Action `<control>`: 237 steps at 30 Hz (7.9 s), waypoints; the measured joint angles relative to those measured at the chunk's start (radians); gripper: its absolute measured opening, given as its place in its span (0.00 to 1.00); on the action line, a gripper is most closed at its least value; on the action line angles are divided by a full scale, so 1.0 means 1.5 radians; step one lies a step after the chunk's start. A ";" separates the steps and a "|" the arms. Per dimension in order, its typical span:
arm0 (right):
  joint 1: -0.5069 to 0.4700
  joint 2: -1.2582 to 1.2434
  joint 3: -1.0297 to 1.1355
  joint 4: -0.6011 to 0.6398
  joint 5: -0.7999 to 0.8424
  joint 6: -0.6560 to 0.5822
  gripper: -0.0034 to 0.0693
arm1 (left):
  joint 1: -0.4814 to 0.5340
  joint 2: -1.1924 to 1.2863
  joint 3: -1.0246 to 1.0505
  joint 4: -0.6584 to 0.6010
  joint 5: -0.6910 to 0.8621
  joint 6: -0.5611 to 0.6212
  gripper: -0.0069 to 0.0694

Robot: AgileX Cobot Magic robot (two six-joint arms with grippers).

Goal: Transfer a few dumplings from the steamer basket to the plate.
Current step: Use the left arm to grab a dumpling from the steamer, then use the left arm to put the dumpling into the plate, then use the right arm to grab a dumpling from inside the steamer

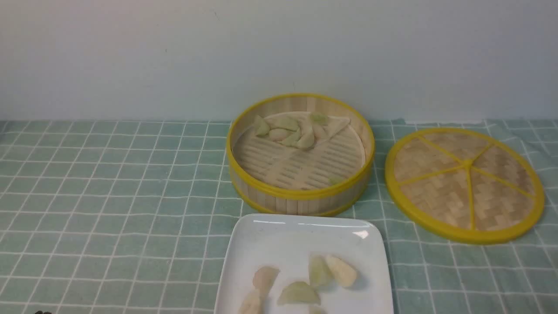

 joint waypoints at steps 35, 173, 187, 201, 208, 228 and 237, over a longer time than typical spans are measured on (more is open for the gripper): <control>0.000 0.000 0.004 0.109 -0.126 0.092 0.03 | 0.000 0.000 0.001 -0.150 -0.099 -0.081 0.08; 0.074 0.587 -0.767 0.255 0.585 -0.112 0.03 | -0.161 1.540 -1.601 0.092 0.565 0.201 0.36; 0.185 0.897 -0.942 0.185 0.527 -0.177 0.03 | -0.190 1.260 -1.237 -0.113 0.569 0.188 0.36; 0.194 1.273 -1.165 0.272 0.369 -0.295 0.14 | -0.342 1.236 -0.933 -0.133 0.505 0.196 0.36; 0.198 1.409 -1.272 0.350 0.343 -0.401 0.31 | -0.342 1.279 -0.933 -0.132 0.493 0.188 0.39; 0.255 1.606 -1.360 0.412 0.184 -0.491 0.58 | -0.342 1.121 -0.936 -0.091 0.550 0.094 0.22; 0.257 1.628 -1.367 0.417 0.164 -0.491 0.34 | -0.342 0.969 -0.936 -0.011 0.565 0.027 0.08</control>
